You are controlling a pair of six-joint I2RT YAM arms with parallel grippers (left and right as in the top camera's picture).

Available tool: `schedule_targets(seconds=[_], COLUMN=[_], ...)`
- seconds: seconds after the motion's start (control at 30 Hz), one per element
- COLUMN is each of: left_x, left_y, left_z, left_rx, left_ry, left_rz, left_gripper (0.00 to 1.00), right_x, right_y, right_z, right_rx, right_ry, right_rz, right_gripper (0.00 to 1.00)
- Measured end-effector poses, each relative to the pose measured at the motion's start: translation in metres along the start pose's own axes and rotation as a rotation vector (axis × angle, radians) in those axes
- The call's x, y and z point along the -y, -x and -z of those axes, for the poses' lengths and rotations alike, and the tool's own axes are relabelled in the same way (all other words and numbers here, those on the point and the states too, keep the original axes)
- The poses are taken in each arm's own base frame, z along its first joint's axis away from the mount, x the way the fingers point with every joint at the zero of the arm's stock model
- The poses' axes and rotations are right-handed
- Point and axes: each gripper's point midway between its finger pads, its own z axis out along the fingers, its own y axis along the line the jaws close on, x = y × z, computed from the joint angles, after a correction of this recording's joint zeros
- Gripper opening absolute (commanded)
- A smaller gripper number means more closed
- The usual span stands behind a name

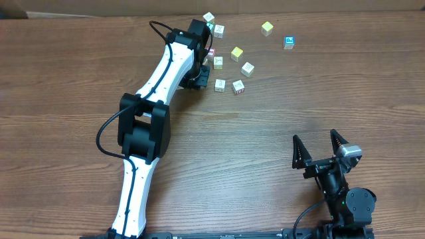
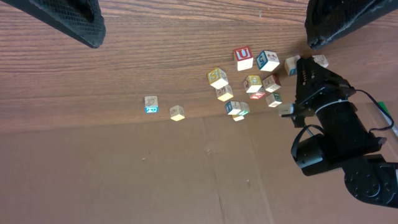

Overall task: Form a tower
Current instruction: 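Reach the left gripper forward over the block cluster, then lower the left gripper and close on the red-lettered Y block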

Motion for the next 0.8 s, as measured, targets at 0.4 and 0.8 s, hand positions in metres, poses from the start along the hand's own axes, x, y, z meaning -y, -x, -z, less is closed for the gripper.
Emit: schedule_targets(seconds=[0.4, 0.8], left_x=[0.006, 0.022], left_y=[0.061, 0.115], left_z=[0.077, 0.081], left_rx=[0.247, 0.481], left_ry=[-0.032, -0.076], left_rz=[0.013, 0.014], left_gripper=[0.10, 0.26], right_x=[0.000, 0.000], right_y=[0.000, 0.000], right_z=[0.000, 0.000], right_rx=[0.000, 0.000], right_ry=[0.000, 0.000], right_rz=[0.000, 0.000], right_gripper=[1.00, 1.00])
